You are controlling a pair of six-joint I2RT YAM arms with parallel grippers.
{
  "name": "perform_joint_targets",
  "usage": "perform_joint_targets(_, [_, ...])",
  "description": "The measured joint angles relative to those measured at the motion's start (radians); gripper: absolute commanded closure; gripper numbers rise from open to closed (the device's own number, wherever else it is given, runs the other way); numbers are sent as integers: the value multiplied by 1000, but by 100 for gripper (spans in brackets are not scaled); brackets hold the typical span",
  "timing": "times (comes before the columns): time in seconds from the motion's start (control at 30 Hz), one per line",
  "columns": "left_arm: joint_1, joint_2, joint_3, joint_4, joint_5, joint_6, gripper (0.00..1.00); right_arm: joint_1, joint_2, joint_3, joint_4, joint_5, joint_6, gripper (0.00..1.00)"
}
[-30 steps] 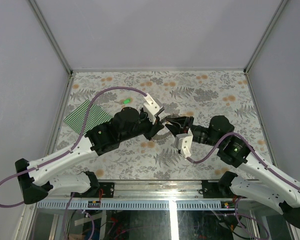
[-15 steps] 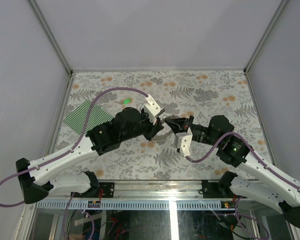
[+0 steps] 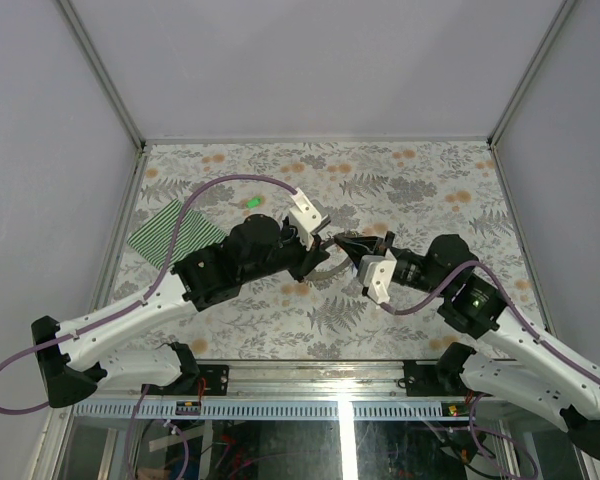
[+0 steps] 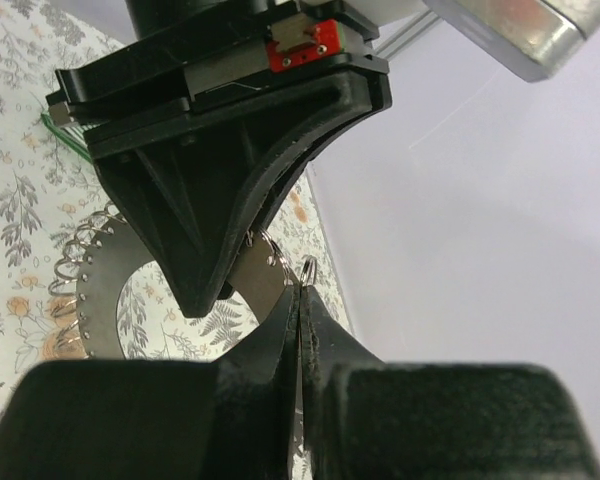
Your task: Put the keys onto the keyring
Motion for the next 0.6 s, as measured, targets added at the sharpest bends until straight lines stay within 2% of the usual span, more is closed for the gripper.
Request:
perform_joint_targets(0.37, [0, -35, -3, 29, 42, 0, 82, 0, -31, -62, 176, 21, 245, 100])
perform_joint_targets(0.6, [0, -64, -4, 86, 82, -2, 70, 0, -44, -132, 316, 46, 410, 100])
